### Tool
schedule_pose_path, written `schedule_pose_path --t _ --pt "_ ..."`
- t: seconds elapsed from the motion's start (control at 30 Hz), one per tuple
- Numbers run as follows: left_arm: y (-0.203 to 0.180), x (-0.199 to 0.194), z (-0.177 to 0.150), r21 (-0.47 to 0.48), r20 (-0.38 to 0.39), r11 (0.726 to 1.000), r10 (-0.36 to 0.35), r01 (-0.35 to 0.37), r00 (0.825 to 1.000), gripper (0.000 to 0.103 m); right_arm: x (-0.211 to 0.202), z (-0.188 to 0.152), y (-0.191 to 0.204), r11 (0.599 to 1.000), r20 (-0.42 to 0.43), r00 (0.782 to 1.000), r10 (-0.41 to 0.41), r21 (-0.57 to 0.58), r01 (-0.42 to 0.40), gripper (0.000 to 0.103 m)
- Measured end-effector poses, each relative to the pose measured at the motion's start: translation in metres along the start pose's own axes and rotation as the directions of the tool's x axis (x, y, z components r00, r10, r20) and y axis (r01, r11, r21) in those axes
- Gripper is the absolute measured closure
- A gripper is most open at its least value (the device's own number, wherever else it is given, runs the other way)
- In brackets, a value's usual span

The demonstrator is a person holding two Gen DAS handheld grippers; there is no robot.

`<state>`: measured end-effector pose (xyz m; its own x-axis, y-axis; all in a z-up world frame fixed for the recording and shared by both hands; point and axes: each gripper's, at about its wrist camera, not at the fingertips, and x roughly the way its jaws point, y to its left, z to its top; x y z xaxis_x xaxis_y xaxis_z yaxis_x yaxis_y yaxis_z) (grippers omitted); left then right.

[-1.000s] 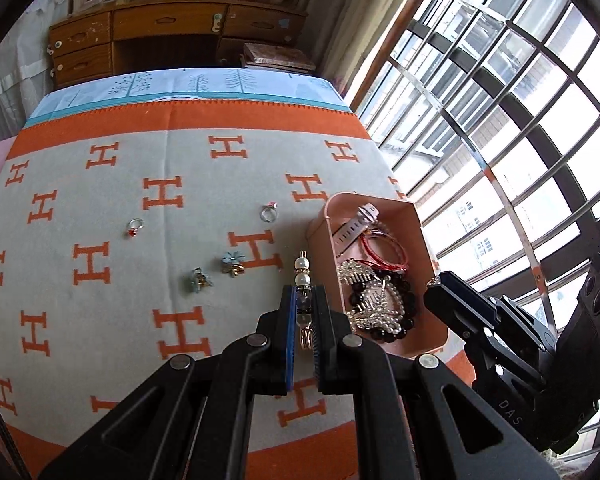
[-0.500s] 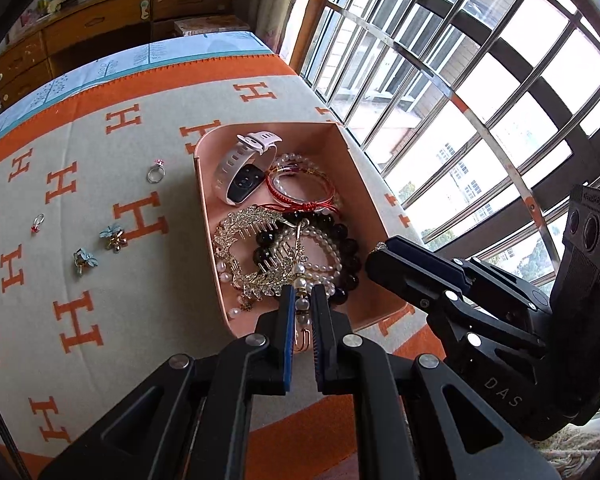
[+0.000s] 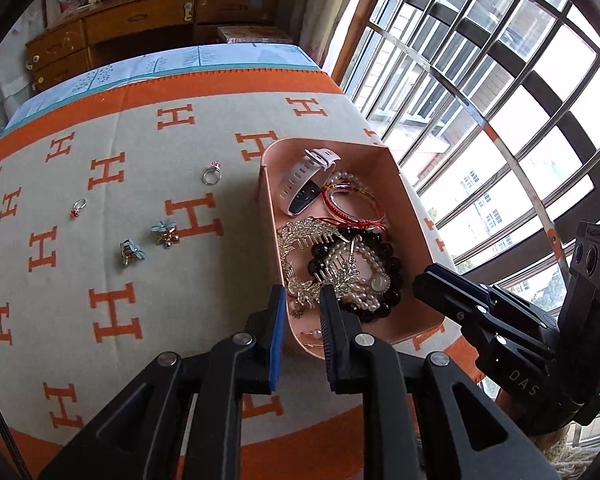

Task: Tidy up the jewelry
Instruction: 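Carry both brooches into the pink tray and open the left gripper, then release the round brooch into the tray with the right gripper and withdraw both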

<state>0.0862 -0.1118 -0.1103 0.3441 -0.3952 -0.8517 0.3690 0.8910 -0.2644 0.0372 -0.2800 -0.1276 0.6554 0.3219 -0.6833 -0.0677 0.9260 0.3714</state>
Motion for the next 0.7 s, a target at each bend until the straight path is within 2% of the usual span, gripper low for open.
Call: schedule_pose_path --t 0.33,0.4,0.47,0.5,0.57,0.7 --pt "0.027 -0.008 -0.008 -0.062 0.014 0.997 0.050 -0.049 0.999 0.085 0.005 -0.002 0.009 1.000 -0.017 1.000 0.012 -0.029 -0.012 0.083" --pt "0.033 -0.013 -0.008 -0.070 0.026 0.995 0.066 -0.064 0.997 0.083 0.006 -0.002 0.013 0.999 -0.019 1.000 0.011 -0.039 -0.012 0.083" --pt "0.041 -0.022 -0.007 -0.075 0.053 0.993 0.095 -0.091 0.994 0.075 0.006 -0.002 0.017 0.999 -0.018 1.000 0.007 -0.052 -0.008 0.083" --pt "0.046 -0.029 -0.006 -0.080 0.074 0.991 0.115 -0.109 0.991 0.071 0.005 -0.001 0.020 0.998 -0.015 1.000 0.004 -0.061 -0.004 0.083" --pt "0.057 -0.047 -0.003 -0.096 0.131 0.985 0.153 -0.141 0.979 0.053 0.002 0.000 0.025 0.997 -0.002 1.000 -0.002 -0.084 0.002 0.083" --pt "0.074 -0.086 0.005 -0.126 0.250 0.964 0.258 -0.232 0.933 0.043 -0.003 0.006 0.040 0.991 0.028 0.999 -0.017 -0.133 0.021 0.083"
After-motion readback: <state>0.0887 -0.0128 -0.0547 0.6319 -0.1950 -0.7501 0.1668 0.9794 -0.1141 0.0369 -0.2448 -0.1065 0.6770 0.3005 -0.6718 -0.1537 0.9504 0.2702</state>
